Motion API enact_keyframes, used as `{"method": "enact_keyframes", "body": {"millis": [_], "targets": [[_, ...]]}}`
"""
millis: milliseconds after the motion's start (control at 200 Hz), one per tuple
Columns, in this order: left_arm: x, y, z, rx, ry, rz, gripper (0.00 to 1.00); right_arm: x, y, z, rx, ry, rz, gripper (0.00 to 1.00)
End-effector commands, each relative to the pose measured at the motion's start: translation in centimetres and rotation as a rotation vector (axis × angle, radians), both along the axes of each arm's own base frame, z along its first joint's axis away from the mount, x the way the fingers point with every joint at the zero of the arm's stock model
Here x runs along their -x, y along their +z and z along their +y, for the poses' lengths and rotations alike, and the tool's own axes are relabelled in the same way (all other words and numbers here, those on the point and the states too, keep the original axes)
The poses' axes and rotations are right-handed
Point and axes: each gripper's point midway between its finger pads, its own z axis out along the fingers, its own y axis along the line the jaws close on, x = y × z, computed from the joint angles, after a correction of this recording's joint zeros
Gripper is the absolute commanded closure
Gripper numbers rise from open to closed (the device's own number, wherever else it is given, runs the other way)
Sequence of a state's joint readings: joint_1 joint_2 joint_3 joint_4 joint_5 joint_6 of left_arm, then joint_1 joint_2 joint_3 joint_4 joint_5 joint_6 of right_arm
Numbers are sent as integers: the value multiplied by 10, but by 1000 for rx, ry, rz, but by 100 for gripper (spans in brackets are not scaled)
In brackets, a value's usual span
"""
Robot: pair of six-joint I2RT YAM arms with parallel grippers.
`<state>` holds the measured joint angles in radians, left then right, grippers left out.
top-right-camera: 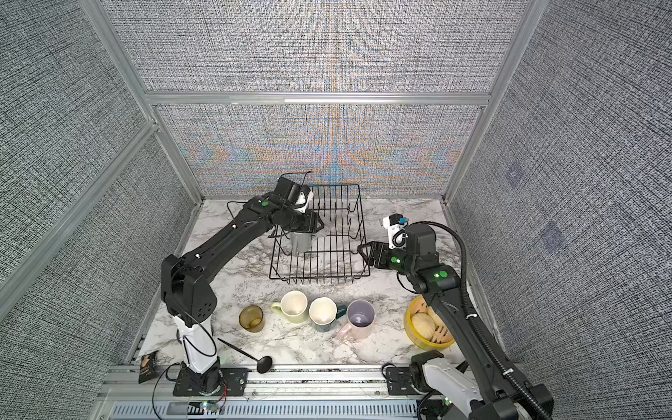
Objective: Load cups into a dish rack
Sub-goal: Place the cup upside down at the dish rack.
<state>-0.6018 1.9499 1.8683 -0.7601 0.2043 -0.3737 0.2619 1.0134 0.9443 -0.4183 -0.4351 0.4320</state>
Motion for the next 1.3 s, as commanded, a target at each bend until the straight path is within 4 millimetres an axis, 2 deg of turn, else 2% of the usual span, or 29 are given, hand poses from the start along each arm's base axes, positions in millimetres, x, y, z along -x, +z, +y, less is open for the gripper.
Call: {"method": "enact_keyframes", "body": {"millis": [0, 35, 205, 340, 530, 720, 890, 1296], "targets": [[-3, -4, 6, -88, 14, -15, 48, 1, -5, -5, 45, -9, 1, 31], [-4, -14, 2, -114, 13, 0, 48, 0, -5, -6, 40, -18, 0, 31], [-12, -24, 2, -223, 37, -16, 47, -7, -3, -9, 8, -71, -31, 31], [-20, -44, -2, -267, 43, 6, 47, -8, -2, -11, 4, -83, -41, 31], [-34, -61, -17, -259, 30, 9, 47, 4, 4, -12, -4, -80, -33, 31], [-49, -72, -22, -278, 45, -6, 46, 12, 7, -15, 10, -77, -29, 31], [-51, -91, -18, -322, 60, 22, 44, 14, 9, -18, 40, -71, -48, 31], [-53, -108, -22, -332, 51, 39, 40, 17, 1, -22, 77, -68, -57, 31]]}}
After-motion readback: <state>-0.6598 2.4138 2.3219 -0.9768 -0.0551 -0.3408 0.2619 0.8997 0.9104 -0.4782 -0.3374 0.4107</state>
